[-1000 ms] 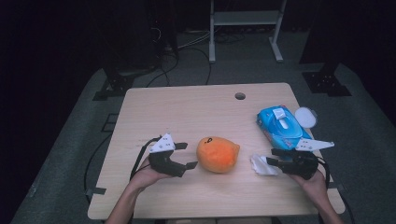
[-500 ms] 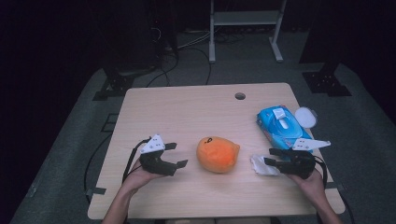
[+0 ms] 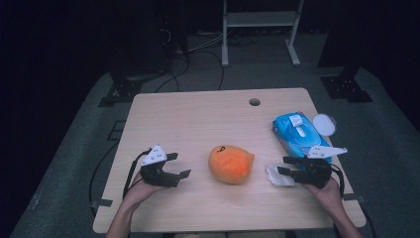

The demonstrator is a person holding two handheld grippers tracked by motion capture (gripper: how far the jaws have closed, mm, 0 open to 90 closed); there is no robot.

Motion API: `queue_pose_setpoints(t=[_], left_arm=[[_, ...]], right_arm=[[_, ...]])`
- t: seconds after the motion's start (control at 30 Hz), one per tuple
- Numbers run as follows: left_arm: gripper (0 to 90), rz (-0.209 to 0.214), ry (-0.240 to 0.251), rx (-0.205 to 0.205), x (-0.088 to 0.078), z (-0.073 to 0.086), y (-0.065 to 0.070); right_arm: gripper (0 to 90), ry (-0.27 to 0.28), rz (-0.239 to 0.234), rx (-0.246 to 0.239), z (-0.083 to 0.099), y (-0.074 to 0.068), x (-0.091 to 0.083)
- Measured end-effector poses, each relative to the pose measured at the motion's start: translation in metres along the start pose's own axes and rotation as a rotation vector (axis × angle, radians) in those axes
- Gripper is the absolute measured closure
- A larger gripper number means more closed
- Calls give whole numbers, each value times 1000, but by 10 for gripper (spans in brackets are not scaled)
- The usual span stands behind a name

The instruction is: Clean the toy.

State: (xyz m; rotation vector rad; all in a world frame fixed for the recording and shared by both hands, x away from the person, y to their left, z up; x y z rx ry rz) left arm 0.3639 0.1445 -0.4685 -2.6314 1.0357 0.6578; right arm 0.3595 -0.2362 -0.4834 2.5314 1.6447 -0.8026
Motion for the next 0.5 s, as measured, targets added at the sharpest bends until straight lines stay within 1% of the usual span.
queue_pose_setpoints(t=[0.03,0.07,0.1,0.13,0.3,0.5], left_arm=[[181,1,-5,-2,-1,2,-1],[181,-12,-15,1,-1,6,-3],[181,-12,-15,1,-1,6,-3],[180,-18,-21,-11,-2,9,-6],[179,-31,-30,-22,-4,14,-10],[179,-38,-48,-25,-2,19,-11]], right_arm=[[458,0,0,0,0,0,0],[456,-4,-2,-3,-1,0,2],[456,-4,-2,-3,-1,0,2],[455,-4,-7,-5,-1,0,3],[451,-5,-11,-11,-2,0,5],[444,-2,-11,-14,-3,0,4]])
Point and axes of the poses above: each handheld gripper's, and its own axes: x roughly forward along the jaws, z roughly out of its underside, y roughly to its right, the point moved 8 cm from there along x, roughly forward along the jaws, and after that the axes turned 11 degrees about -z, right-handed, at the moved point
